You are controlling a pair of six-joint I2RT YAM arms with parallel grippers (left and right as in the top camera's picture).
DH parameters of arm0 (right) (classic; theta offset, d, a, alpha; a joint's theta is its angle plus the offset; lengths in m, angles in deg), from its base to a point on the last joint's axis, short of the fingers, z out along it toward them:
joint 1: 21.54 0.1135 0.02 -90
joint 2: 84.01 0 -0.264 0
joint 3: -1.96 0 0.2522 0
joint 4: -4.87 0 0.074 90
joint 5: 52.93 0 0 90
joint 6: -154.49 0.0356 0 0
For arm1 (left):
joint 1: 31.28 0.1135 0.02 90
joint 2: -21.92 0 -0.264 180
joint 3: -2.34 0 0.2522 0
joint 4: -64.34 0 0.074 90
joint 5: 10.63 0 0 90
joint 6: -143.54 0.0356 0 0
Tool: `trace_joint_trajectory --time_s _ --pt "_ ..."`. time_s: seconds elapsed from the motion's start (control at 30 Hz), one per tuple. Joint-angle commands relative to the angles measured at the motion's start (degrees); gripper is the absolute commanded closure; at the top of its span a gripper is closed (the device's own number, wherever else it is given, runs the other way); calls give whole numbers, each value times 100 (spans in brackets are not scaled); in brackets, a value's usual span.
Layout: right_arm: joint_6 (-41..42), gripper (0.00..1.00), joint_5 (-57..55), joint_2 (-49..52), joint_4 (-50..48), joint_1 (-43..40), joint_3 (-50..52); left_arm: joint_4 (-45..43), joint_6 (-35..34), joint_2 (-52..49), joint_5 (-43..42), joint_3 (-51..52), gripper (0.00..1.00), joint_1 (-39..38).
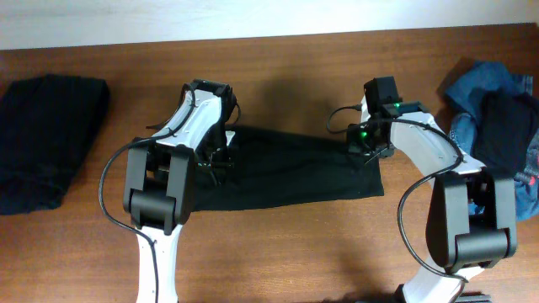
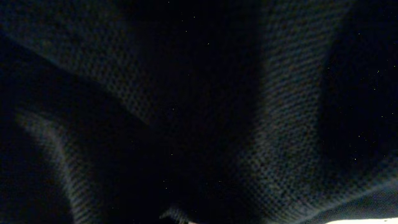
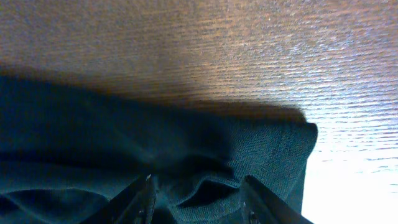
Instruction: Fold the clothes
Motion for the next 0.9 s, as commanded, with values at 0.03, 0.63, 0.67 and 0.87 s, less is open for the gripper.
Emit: trace_joint_trajectory --time_s 0.03,0.63,0.67,0.87 --pt "57 51 -94 42 -138 -9 179 -46 -20 9 -63 15 89 9" --pt "55 96 -87 -39 -267 -9 260 -68 61 9 -61 -13 90 26" --pt "55 96 -87 -98 -151 -9 184 -57 63 9 -61 -24 90 37" --pt "57 96 -48 -546 614 -9 -15 -57 66 9 -59 -28 90 105"
